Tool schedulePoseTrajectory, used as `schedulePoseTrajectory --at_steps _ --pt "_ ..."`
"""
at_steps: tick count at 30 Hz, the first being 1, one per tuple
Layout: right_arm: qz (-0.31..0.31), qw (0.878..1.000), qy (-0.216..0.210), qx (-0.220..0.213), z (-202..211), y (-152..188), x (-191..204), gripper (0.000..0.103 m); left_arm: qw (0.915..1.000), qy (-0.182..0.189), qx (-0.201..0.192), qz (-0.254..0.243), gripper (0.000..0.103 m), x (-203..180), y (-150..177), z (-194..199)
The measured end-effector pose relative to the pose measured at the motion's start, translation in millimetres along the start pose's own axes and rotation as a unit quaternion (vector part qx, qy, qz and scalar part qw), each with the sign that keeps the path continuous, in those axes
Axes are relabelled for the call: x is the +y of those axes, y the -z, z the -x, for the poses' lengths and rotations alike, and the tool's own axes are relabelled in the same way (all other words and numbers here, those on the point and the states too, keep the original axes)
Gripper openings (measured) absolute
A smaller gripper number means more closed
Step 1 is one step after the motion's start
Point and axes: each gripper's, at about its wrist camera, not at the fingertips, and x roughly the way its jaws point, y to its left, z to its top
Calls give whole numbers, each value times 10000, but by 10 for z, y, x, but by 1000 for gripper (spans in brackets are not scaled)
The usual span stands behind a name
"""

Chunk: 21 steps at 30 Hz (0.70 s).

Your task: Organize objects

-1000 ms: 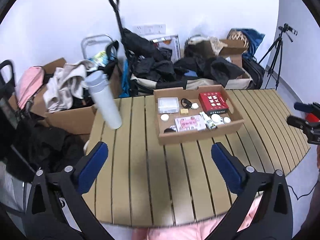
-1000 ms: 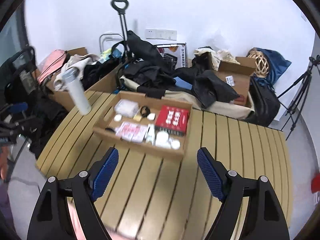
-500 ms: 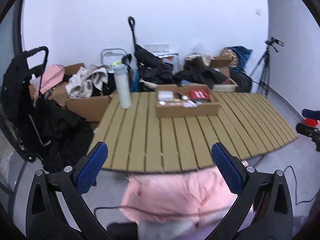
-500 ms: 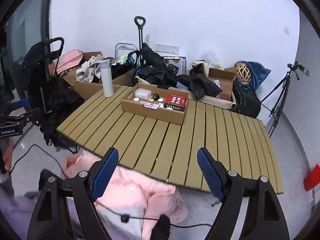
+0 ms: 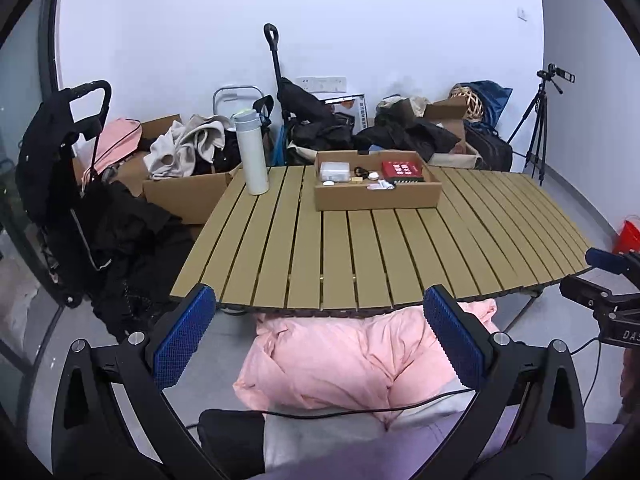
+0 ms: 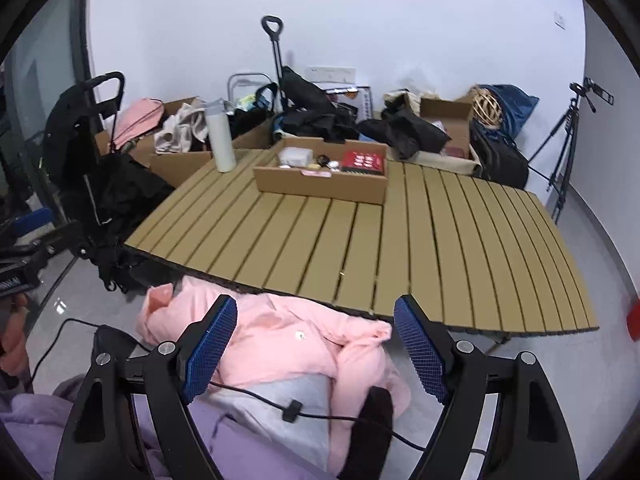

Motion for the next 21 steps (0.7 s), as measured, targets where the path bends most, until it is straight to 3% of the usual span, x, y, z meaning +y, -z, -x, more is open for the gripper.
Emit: schedulePoseTrajectory --at_steps 21 --pt "62 10000 73 9 -83 33 90 84 10000 50 63 -14 103 -27 52 5"
